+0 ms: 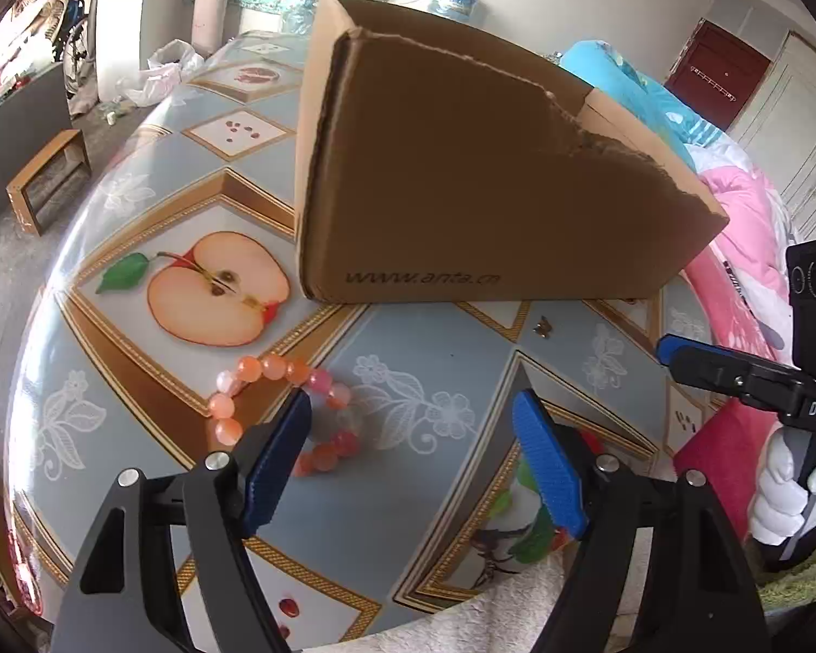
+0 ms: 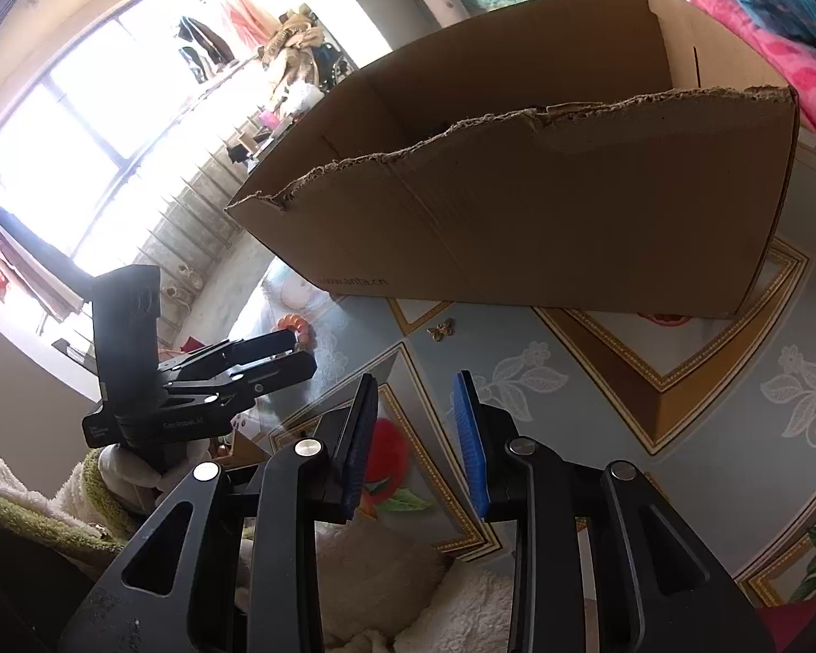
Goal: Organize jewelry
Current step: 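Close the left gripper on the pink bead bracelet while the right gripper nears a gold charm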
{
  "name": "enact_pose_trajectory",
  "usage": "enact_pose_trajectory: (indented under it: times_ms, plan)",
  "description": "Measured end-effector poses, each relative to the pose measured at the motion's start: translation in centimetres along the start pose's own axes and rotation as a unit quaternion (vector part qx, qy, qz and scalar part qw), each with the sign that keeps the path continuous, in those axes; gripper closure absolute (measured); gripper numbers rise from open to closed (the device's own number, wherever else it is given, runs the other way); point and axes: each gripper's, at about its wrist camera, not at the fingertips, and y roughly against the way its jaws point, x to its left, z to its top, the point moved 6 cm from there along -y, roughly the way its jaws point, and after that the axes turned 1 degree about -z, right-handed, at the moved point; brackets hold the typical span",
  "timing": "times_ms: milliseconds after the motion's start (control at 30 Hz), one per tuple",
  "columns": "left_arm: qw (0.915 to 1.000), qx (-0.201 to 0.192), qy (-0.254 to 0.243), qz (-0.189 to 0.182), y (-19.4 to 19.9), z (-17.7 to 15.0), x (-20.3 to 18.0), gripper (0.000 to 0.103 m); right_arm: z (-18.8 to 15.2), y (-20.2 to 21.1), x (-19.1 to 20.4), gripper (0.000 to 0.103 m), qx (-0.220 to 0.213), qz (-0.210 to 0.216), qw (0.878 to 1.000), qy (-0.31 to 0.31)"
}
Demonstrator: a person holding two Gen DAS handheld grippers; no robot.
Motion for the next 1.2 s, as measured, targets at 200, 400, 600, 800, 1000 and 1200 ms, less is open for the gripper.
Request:
enact_pose_trajectory:
  times_ms: [200,400,600,800,1000,1200]
  plan:
    - [0.9932,0.018,0.025,-0.113,-0.6,-0.5,-3.0,0.029,0.4,-0.5,-0.7,0.074,0.011,0.003,1.000,-0.018]
    - [0.9980,-0.006,-0.036,-0.052,0.6,-0.2,-4.1,0.029,0.4,-0.9,-0.5,0.074,0.008,0.002,1.000,-0.020]
    - [0.9901,0.019,-0.130,0.050,-0.4,-1.1,-4.5,0.050,-0.2,-0.9,-1.0,0.073,0.007,0.003,1.000,-0.026]
    - [0.9850,0.026,-0.150,0.081,-1.6,-1.4,-4.5,0.074,0.2,-1.4,0.1,0.073,-0.009,-0.025,1.000,-0.001]
    - [0.9869,0.017,-0.137,0.083,-1.8,-1.0,-4.1,0.085,0.6,-3.3,1.8,0.073,-0.025,-0.077,0.995,0.052]
    - [0.9894,0.006,-0.125,0.073,-1.4,-0.9,-3.2,0.091,1.2,-5.9,3.4,0.073,-0.028,-0.139,0.984,0.111]
